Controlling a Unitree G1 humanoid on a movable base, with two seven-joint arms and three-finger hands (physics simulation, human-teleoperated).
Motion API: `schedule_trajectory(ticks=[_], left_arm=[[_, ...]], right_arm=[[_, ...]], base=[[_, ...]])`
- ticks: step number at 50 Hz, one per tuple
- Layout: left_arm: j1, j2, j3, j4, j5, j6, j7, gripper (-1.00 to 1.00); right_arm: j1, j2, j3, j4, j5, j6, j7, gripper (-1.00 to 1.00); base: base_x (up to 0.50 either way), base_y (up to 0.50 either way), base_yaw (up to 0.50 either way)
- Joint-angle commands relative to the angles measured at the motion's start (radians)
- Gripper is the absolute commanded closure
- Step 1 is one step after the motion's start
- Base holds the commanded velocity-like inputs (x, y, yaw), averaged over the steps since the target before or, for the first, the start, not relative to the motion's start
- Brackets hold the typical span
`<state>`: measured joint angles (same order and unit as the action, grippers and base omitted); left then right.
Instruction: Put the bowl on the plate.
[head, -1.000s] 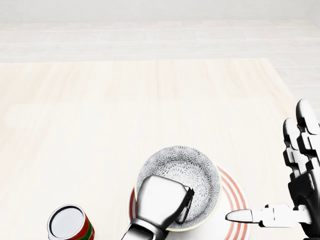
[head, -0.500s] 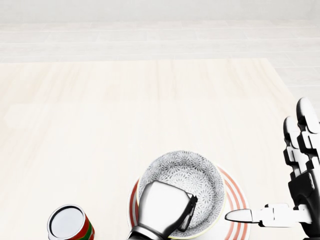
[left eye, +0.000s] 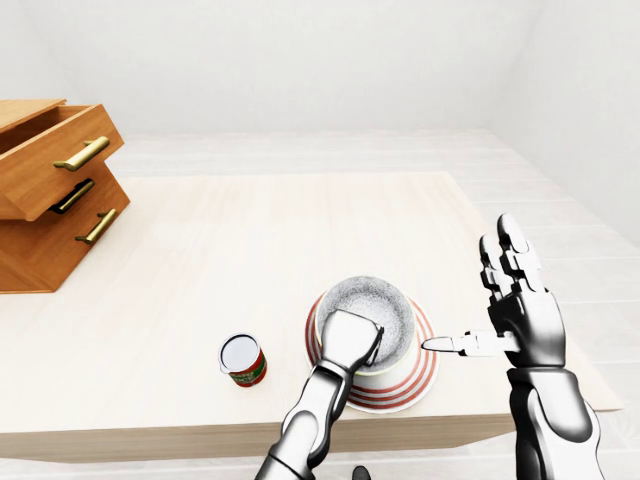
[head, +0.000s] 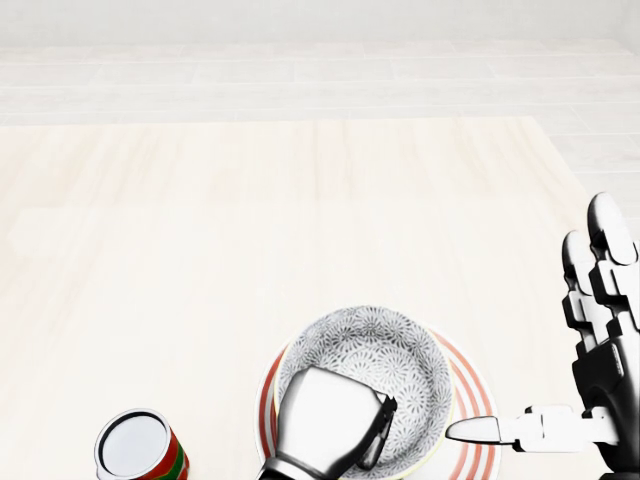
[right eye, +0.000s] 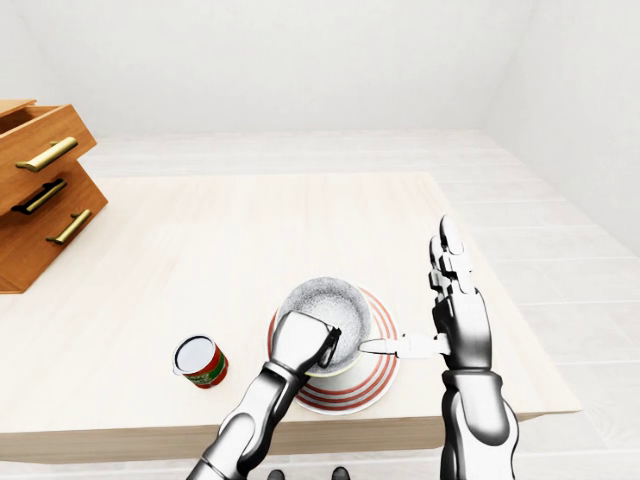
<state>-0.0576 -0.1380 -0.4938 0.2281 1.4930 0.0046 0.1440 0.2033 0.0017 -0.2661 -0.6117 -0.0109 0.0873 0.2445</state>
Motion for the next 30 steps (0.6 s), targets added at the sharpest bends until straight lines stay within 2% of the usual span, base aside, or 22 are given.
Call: schedule_trajectory(ticks=[1, 14, 30], left_arm=[[-0.002, -0.003, -0.004, 0.024, 0.021, -0.001, 0.035, 1.0], [-0.02, -0.01, 0.004, 0.091, 0.023, -0.004, 0.071, 1.0], [-0.024, -0.014, 0.008, 0.108, 0.027, -0.005, 0.08, 1.0]], right_arm=[[0.0, -0.001, 0.001, 0.003, 0.001, 0.0, -0.002, -1.0], [0.002, -0.002, -0.004, 0.02, 0.005, 0.0, 0.0, -1.0], [0.002, -0.002, -0.006, 0.023, 0.008, 0.0, 0.0, -1.0]], base=[[0.0, 0.0, 0.0], [0.0, 0.0, 0.0], [0.0, 0.0, 0.0]])
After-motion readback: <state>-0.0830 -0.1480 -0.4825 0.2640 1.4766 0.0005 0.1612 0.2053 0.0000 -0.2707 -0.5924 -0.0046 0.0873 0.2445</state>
